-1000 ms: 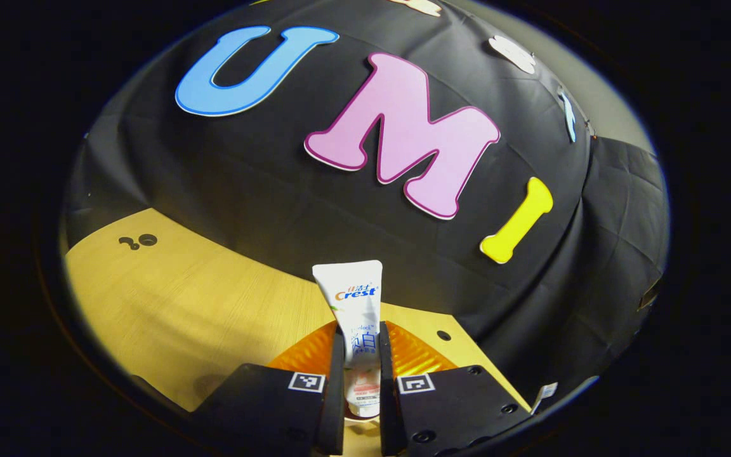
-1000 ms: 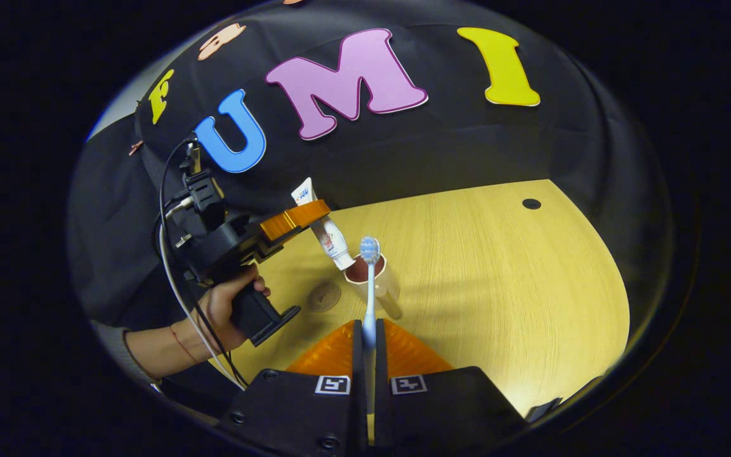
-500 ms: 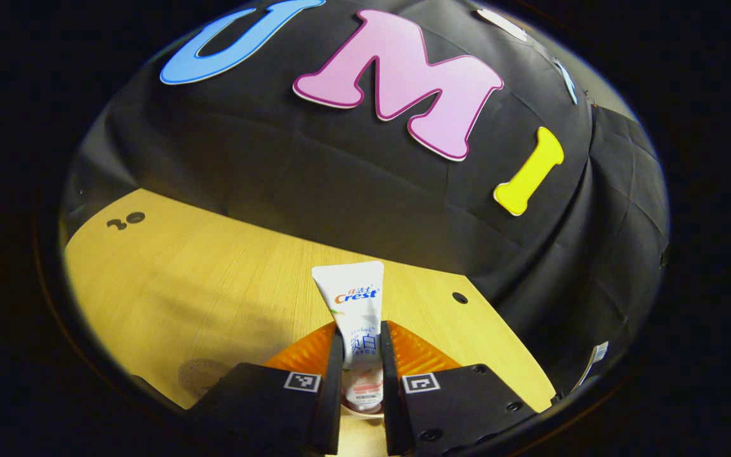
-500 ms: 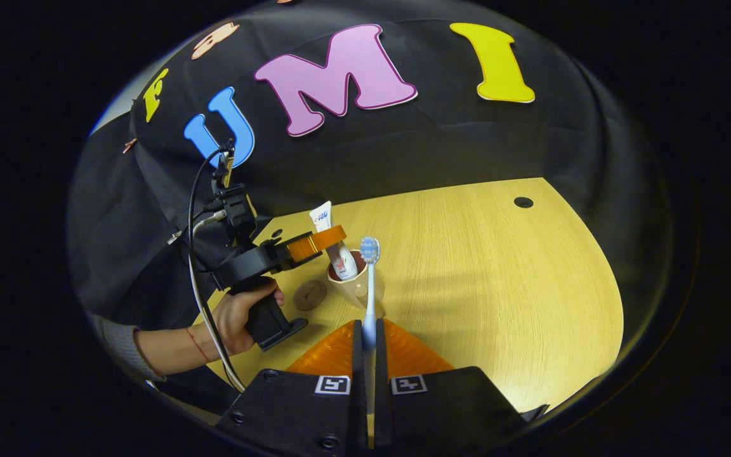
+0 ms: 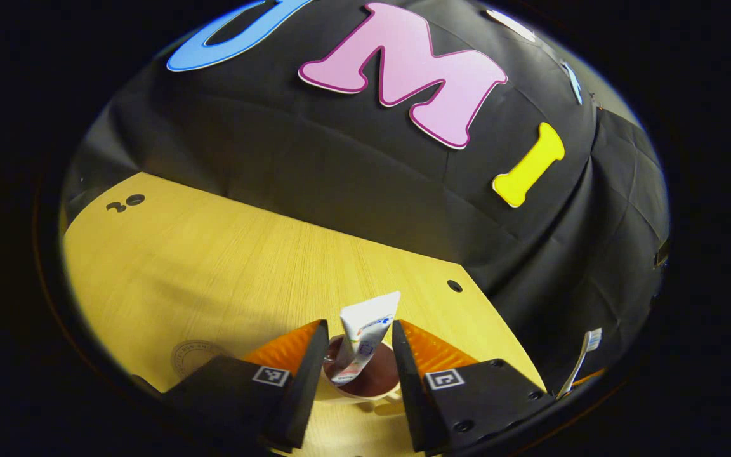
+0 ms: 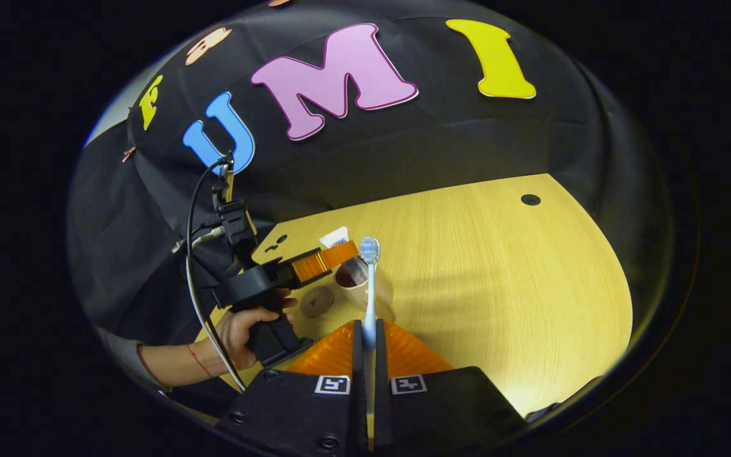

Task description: Put the toothbrush and toothpaste on the desktop into the cup, then pick up the cup and place it on the coaster on the desktop.

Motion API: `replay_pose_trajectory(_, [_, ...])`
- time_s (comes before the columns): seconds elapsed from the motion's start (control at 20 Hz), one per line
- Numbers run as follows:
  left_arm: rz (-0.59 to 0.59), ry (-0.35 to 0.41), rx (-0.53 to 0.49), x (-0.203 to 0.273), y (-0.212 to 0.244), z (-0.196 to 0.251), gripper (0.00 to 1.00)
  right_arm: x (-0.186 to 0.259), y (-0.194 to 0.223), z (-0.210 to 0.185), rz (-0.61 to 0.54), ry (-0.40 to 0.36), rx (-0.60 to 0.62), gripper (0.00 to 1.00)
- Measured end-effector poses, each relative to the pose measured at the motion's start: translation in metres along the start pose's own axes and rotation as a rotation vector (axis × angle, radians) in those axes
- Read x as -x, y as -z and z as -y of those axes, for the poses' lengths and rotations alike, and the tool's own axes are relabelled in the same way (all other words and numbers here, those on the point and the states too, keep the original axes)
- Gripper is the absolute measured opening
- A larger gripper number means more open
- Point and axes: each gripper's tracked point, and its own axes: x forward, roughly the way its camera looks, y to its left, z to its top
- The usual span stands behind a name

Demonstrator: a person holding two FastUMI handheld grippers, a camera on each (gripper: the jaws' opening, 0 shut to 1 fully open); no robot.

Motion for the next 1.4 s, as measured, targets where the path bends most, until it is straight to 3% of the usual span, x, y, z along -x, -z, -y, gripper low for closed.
replay_pose_trajectory(0.05, [0.004,0.007,-0.010,0.003,-0.002,0.003,0.74,-0.004,-0.006,-0.003,0.011,-0.014,-0.035,0.09])
replay_pose_trajectory(0.15, [0.013,0.008,-0.032,0.015,-0.007,0.006,0.81,-0.013,-0.025,-0.012,0.047,-0.052,-0.115,0.08])
replay_pose_trajectory(0.35, [0.059,0.005,-0.044,0.054,-0.022,0.011,0.83,-0.036,-0.064,-0.022,0.132,-0.121,-0.284,0.08])
replay_pose_trajectory(0.55, [0.098,0.008,-0.006,0.110,-0.025,0.012,0.83,-0.074,-0.088,-0.018,0.194,-0.124,-0.399,0.09])
replay_pose_trajectory(1.1, [0.083,-0.074,0.051,0.227,0.014,-0.029,0.83,-0.168,-0.101,0.017,0.283,0.021,-0.429,0.08])
replay_pose_trajectory(1.4, [0.050,-0.114,0.049,0.235,0.028,-0.049,0.83,-0.184,-0.065,0.012,0.281,0.082,-0.251,0.09])
